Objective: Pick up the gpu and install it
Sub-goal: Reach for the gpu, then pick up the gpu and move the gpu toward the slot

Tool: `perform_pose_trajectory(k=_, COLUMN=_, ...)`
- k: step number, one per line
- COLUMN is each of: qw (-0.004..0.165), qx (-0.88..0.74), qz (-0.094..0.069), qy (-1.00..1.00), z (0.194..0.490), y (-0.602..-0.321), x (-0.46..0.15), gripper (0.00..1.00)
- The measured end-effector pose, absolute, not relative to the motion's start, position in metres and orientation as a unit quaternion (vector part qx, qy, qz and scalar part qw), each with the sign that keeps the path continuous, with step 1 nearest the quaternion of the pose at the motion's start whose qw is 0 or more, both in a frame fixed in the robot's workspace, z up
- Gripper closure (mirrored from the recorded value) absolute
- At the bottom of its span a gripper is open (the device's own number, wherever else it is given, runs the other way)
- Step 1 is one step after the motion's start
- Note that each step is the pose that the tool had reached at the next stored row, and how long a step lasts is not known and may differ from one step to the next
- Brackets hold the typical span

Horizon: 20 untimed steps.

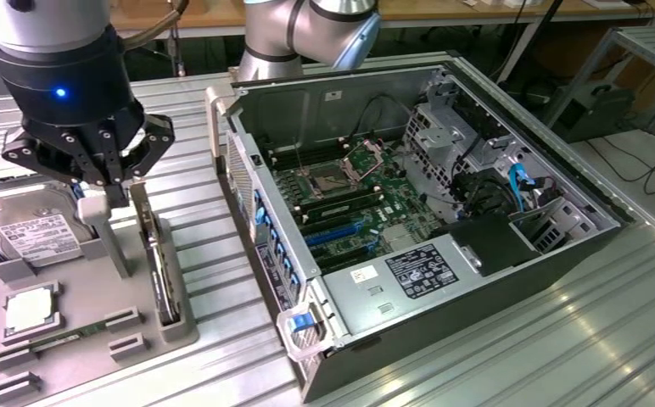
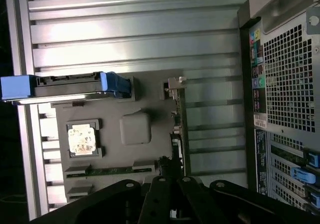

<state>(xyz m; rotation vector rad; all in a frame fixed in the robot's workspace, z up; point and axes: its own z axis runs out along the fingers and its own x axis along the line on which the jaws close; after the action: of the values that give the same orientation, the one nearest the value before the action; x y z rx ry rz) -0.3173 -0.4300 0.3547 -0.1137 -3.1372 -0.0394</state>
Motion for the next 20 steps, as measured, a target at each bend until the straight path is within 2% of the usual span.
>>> perform_pose_trajectory(k=20, qw=0.001, qx=-0.031, qz=-0.012, qy=-0.999, z=0.3496, y=-0.4367, x=-0.3114, gripper=0.89)
